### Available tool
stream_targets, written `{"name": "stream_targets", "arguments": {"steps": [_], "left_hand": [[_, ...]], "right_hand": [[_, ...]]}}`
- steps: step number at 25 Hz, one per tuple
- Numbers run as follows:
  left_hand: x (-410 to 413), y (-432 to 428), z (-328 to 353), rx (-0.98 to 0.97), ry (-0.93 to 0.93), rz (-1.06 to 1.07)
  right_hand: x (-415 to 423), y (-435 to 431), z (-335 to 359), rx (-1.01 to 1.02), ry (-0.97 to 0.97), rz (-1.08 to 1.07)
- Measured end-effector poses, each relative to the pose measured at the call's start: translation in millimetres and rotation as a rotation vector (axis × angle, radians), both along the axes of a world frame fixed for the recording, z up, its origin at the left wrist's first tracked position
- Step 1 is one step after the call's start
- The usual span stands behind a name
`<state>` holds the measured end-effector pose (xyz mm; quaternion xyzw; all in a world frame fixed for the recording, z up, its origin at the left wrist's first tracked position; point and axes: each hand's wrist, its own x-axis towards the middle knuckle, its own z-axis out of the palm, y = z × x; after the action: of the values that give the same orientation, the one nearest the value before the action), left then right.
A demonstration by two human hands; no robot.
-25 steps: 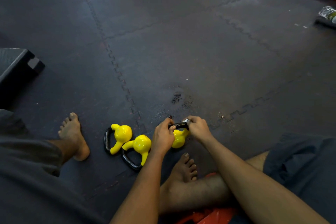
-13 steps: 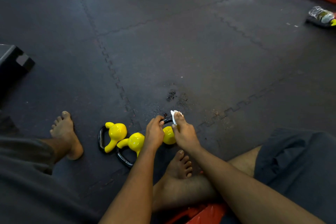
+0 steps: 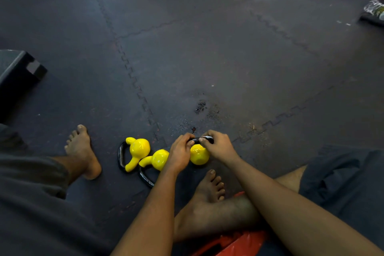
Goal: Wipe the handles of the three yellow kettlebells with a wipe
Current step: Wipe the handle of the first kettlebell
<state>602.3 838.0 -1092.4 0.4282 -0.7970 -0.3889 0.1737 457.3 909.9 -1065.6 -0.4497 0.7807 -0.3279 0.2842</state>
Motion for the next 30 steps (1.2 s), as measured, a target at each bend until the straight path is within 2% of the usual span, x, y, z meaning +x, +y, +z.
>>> {"name": "stream_targets", "arguments": {"steps": [2,4,7,9,11,13,17,20,24,30], "left_hand": [[3,-2,1,0.007,0.010,0.005],[5,-3,1,0.017,0.020,0.006],[8,-3,2,0.036,0.038,-0.054],[9,-5,2,0.039,0.042,-0.116],[10,-4,2,0.049,0.043,-0.150],[9,-1,1,0.048,0.053,-0.117],[8,-1,-2,0.057,0.081,-0.010],[11,-3,-4,0.072,0.066,0.002],[7,-3,-2,0.046,0.043,-0.013],[3,1,-3,0.025,0.017,0.044]], "right_hand": [[9,3,0,-0.078,-0.002,-0.061],[14,1,0,-0.065,-0.016,-0.061],[-4,-6,3,0.169,-0.074,0.112],[-21,-9,6,0.295,-0.196,0.274],[-27,-9,9,0.344,-0.328,0.333],[-23,-6,10,0.299,-0.286,0.273],[6,0,1,0.007,0.011,0.002],[10,-4,-1,-0.024,-0.010,-0.017],[-7,-8,8,0.108,-0.098,0.005],[10,3,5,-0.068,-0.040,-0.277]]}}
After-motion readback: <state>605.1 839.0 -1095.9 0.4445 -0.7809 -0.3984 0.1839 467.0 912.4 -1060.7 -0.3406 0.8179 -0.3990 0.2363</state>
